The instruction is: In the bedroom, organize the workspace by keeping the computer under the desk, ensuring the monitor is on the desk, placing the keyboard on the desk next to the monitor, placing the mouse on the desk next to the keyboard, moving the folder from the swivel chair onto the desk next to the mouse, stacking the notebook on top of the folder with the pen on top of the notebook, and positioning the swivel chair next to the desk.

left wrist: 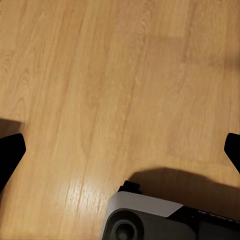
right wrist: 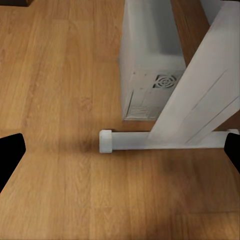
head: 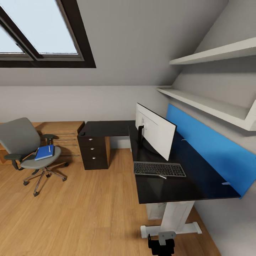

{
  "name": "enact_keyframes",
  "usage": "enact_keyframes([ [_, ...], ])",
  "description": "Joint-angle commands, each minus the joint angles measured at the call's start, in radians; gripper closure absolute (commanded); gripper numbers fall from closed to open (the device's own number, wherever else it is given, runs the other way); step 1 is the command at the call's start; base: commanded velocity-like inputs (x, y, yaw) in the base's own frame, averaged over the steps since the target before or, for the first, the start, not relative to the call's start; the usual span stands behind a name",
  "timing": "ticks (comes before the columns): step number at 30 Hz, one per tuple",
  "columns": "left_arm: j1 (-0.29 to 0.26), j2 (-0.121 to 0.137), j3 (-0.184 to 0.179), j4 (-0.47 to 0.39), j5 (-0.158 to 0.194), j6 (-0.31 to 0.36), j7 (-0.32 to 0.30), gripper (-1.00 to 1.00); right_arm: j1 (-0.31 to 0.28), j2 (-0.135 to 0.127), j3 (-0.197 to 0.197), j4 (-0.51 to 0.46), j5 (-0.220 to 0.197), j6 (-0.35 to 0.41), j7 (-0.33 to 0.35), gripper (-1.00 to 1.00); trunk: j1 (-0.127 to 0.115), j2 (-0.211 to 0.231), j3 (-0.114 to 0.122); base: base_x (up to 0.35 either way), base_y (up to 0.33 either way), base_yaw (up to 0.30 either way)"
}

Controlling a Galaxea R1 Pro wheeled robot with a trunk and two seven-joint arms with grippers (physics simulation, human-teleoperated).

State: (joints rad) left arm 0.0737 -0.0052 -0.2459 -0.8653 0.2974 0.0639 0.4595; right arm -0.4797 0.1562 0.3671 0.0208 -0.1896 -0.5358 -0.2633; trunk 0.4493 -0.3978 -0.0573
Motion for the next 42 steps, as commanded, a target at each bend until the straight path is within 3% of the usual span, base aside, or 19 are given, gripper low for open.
enact_keyframes([
  [1, 0.000, 0.001, -0.003, -0.003, 0.005, 0.005, 0.007, -1.00, -0.001, 0.001, 0.009, 0.002, -0.008, -0.004, -0.002, -1.00, 0.001, -0.002, -0.002, 0.000, -0.002, 0.000],
  [14, 0.000, 0.006, 0.008, -0.008, 0.007, 0.005, 0.010, -1.00, -0.002, -0.011, 0.008, -0.001, -0.007, -0.007, -0.003, -1.00, 0.001, -0.002, -0.002, 0.000, 0.000, 0.000],
  [19, 0.000, 0.005, 0.109, -0.011, 0.009, 0.004, 0.007, -1.00, -0.002, -0.039, -0.001, -0.006, -0.021, -0.031, -0.007, -1.00, 0.001, -0.002, -0.002, 0.000, 0.000, 0.000],
  [22, 0.000, 0.005, 0.142, -0.012, 0.009, 0.004, 0.006, -1.00, -0.002, -0.057, -0.011, -0.016, -0.040, -0.036, -0.007, -1.00, 0.001, -0.002, -0.002, 0.000, 0.000, 0.000],
  [27, 0.000, 0.005, 0.182, -0.012, 0.009, -0.009, 0.005, -1.00, -0.002, -0.100, -0.052, -0.105, -0.129, -0.038, -0.008, -1.00, 0.001, -0.002, -0.002, 0.000, 0.000, 0.000],
  [31, 0.000, 0.004, 0.192, -0.007, 0.010, -0.098, 0.006, -1.00, -0.002, -0.179, -0.096, -0.208, -0.290, -0.036, -0.004, -1.00, 0.001, -0.002, -0.002, 0.000, 0.000, 0.000],
  [34, 0.000, 0.004, 0.193, -0.005, 0.010, -0.114, 0.006, -1.00, -0.002, -0.203, -0.101, -0.258, -0.339, -0.032, -0.005, -1.00, 0.001, -0.002, -0.002, 0.000, 0.000, 0.000],
  [36, 0.000, 0.004, 0.194, -0.004, 0.009, -0.123, 0.006, -1.00, -0.005, -0.241, -0.104, -0.389, -0.369, 0.049, -0.010, -1.00, 0.001, -0.002, -0.002, 0.000, 0.000, 0.000],
  [39, 0.000, 0.004, 0.194, -0.003, 0.009, -0.125, 0.006, -1.00, -0.014, -0.280, -0.106, -0.441, -0.376, 0.166, -0.010, -1.00, 0.001, -0.002, -0.002, 0.000, 0.000, 0.000],
  [40, 0.000, 0.003, 0.194, -0.003, 0.008, -0.126, 0.005, -1.00, -0.044, -0.307, -0.115, -0.459, -0.380, 0.258, -0.008, -1.00, 0.001, -0.002, -0.002, 0.000, 0.000, 0.000],
  [42, 0.000, 0.003, 0.193, -0.003, 0.008, -0.126, 0.005, -1.00, -0.077, -0.318, -0.126, -0.463, -0.383, 0.306, -0.006, -1.00, 0.001, -0.002, -0.002, 0.000, 0.000, 0.000],
])
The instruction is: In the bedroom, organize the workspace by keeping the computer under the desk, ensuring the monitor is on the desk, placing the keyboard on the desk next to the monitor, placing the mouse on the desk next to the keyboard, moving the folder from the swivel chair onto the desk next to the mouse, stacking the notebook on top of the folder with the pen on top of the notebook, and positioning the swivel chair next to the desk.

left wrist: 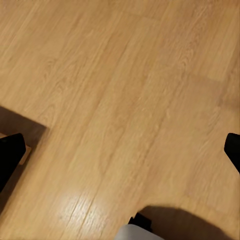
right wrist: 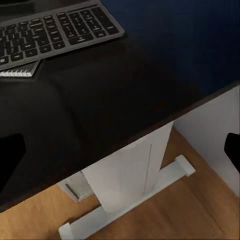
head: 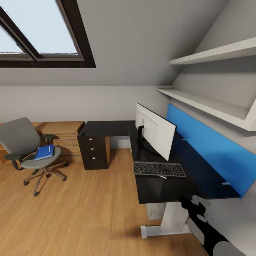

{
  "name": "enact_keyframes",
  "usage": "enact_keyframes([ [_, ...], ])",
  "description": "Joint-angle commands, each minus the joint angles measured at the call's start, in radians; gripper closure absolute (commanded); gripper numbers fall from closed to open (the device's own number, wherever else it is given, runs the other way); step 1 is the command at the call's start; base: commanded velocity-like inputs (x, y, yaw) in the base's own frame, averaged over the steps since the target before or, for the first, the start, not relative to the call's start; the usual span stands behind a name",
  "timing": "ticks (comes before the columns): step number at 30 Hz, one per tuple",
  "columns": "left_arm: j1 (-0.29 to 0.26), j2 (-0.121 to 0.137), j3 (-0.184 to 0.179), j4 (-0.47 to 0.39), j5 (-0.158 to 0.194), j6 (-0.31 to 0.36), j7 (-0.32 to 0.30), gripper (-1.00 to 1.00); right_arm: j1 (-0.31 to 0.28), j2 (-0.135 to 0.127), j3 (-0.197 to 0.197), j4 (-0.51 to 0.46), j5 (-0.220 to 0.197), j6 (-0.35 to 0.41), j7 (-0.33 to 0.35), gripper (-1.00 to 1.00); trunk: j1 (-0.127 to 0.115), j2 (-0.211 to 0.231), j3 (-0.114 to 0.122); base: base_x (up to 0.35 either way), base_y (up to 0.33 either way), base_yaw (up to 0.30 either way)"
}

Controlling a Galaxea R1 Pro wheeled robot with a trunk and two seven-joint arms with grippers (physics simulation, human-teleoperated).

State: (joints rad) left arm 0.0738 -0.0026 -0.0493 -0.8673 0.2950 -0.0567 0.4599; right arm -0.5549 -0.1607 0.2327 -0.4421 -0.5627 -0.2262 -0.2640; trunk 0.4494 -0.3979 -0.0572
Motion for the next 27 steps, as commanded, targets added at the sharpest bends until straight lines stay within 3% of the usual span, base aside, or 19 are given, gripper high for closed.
enact_keyframes([
  [1, 0.000, 0.001, -0.004, 0.000, 0.010, -0.005, 0.005, -1.00, -0.035, -0.008, -0.003, 0.000, -0.013, 0.028, -0.004, -1.00, 0.001, -0.002, -0.002, 0.000, 0.000, 0.000],
  [4, 0.000, 0.000, -0.005, 0.001, 0.009, -0.005, 0.004, -1.00, -0.082, 0.000, -0.013, 0.013, -0.013, 0.043, -0.001, -1.00, 0.001, -0.002, -0.002, 0.095, -0.006, 0.000],
  [5, 0.000, 0.000, -0.006, 0.001, 0.009, -0.004, 0.003, -1.00, -0.090, 0.014, -0.014, 0.015, -0.011, 0.034, -0.001, -1.00, 0.001, -0.002, -0.002, 0.213, -0.034, 0.000],
  [6, 0.000, -0.001, -0.007, 0.002, 0.008, -0.004, 0.002, -1.00, -0.098, 0.051, -0.014, 0.020, 0.001, 0.000, 0.000, -1.00, 0.001, -0.002, -0.002, 0.276, -0.055, 0.000],
  [9, 0.000, -0.001, -0.008, 0.002, 0.008, -0.004, 0.002, -1.00, -0.100, 0.069, -0.013, 0.025, 0.017, -0.030, 0.003, -1.00, 0.001, -0.002, -0.002, 0.294, -0.069, 0.000],
  [11, 0.000, -0.002, -0.015, 0.002, 0.006, -0.003, 0.002, -1.00, -0.101, 0.080, -0.013, 0.038, 0.027, -0.051, 0.048, -1.00, 0.001, -0.002, -0.002, 0.302, -0.153, 0.000],
  [27, 0.000, -0.002, -0.047, 0.020, 0.004, 0.000, 0.001, -1.00, -0.102, 0.080, -0.013, 0.051, 0.030, -0.056, 0.066, -1.00, 0.001, -0.002, -0.002, 0.286, -0.204, 0.000],
])
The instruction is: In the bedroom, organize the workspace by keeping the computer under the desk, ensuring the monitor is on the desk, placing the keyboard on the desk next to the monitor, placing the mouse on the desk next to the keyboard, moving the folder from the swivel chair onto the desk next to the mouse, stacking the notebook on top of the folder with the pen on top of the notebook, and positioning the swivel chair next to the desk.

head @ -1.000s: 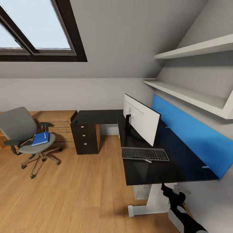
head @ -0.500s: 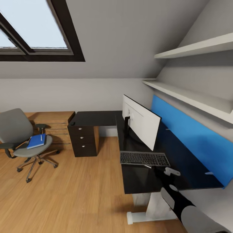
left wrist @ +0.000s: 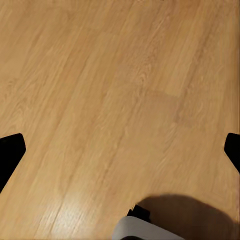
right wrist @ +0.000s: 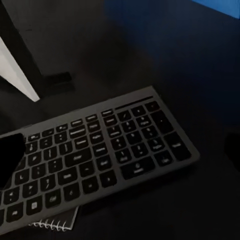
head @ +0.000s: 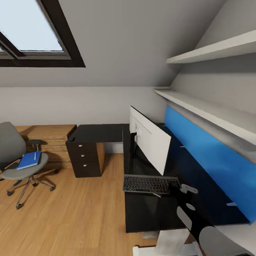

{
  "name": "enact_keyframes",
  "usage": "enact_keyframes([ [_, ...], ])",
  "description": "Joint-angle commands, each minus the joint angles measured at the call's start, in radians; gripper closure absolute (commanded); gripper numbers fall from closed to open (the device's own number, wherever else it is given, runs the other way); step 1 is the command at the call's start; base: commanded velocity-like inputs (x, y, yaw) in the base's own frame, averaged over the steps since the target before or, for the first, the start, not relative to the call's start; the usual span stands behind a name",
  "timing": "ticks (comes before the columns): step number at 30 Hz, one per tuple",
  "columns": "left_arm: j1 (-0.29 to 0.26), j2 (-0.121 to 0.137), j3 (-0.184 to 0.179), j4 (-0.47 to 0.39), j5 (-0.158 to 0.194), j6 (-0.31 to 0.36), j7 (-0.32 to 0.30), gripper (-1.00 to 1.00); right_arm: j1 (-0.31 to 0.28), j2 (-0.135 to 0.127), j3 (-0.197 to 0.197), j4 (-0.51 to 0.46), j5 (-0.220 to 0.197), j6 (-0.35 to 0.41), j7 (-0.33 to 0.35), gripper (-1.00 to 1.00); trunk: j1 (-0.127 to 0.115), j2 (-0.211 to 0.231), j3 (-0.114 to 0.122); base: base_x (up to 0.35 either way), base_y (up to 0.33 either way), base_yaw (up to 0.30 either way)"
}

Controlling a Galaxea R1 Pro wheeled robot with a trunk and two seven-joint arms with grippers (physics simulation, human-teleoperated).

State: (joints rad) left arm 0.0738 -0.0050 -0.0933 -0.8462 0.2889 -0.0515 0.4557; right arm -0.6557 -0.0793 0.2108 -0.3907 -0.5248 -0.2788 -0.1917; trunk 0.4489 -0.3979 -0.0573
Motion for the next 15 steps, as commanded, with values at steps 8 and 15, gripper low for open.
enact_keyframes([
  [8, 0.000, 0.002, -0.005, 0.001, 0.010, -0.005, 0.006, -1.00, -0.001, -0.012, 0.009, 0.001, -0.007, -0.003, -0.004, -1.00, 0.001, -0.002, -0.002, 0.280, -0.185, 0.000],
  [15, 0.000, 0.003, -0.004, 0.001, 0.009, -0.010, 0.008, -1.00, 0.000, -0.014, 0.010, 0.093, -0.007, -0.131, -0.005, -1.00, 0.001, -0.002, -0.002, 0.029, -0.003, 0.000],
])
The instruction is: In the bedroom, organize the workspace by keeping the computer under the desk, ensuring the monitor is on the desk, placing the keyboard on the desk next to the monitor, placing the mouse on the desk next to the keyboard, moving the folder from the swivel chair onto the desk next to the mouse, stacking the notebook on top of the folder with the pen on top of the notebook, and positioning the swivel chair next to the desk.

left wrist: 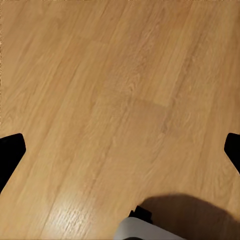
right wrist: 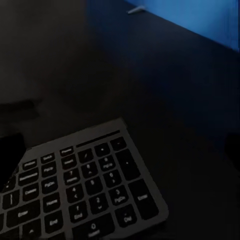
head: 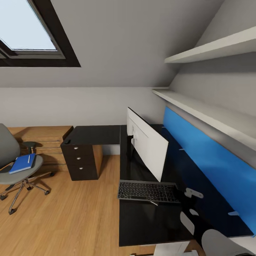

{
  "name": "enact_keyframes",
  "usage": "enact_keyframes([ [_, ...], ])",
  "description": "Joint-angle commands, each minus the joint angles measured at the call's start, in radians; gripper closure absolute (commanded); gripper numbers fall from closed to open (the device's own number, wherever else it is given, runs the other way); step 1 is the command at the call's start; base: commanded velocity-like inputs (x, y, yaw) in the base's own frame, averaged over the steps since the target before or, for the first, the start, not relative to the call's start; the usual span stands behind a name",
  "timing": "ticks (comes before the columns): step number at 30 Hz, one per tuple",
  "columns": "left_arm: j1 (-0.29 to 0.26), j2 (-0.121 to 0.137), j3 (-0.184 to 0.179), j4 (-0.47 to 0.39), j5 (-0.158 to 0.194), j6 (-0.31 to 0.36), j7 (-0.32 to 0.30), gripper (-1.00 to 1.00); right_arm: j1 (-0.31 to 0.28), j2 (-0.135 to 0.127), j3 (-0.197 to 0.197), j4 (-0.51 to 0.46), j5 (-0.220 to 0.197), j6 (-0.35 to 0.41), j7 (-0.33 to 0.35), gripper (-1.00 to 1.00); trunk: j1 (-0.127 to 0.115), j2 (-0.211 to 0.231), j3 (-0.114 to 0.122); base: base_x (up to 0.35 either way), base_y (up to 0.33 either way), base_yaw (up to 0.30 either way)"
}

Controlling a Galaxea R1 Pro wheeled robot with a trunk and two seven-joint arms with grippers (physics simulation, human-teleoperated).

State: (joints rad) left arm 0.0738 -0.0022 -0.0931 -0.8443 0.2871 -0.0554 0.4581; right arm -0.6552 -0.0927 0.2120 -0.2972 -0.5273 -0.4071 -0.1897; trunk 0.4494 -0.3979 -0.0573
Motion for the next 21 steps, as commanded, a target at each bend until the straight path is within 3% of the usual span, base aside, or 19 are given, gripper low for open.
enact_keyframes([
  [1, 0.000, 0.001, -0.004, -0.001, 0.011, -0.006, 0.005, -1.00, -0.001, -0.001, 0.009, 0.002, -0.005, -0.004, -0.007, -1.00, 0.001, -0.002, -0.002, 0.001, 0.000, 0.000],
  [7, 0.000, 0.001, -0.004, -0.001, 0.011, -0.007, 0.005, -1.00, -0.001, -0.002, 0.007, 0.011, -0.005, -0.001, -0.009, -1.00, 0.001, -0.002, -0.002, 0.136, 0.000, 0.000],
  [16, 0.000, 0.000, -0.003, -0.012, 0.012, -0.009, 0.005, -1.00, -0.002, -0.033, 0.005, 0.013, -0.006, 0.114, -0.013, -1.00, 0.001, -0.002, -0.002, 0.093, 0.000, 0.000],
  [21, 0.000, -0.002, -0.002, -0.079, 0.013, -0.009, 0.005, -1.00, -0.004, -0.052, 0.003, 0.031, -0.006, 0.139, -0.014, -1.00, 0.001, -0.002, -0.002, 0.010, 0.000, 0.000],
])
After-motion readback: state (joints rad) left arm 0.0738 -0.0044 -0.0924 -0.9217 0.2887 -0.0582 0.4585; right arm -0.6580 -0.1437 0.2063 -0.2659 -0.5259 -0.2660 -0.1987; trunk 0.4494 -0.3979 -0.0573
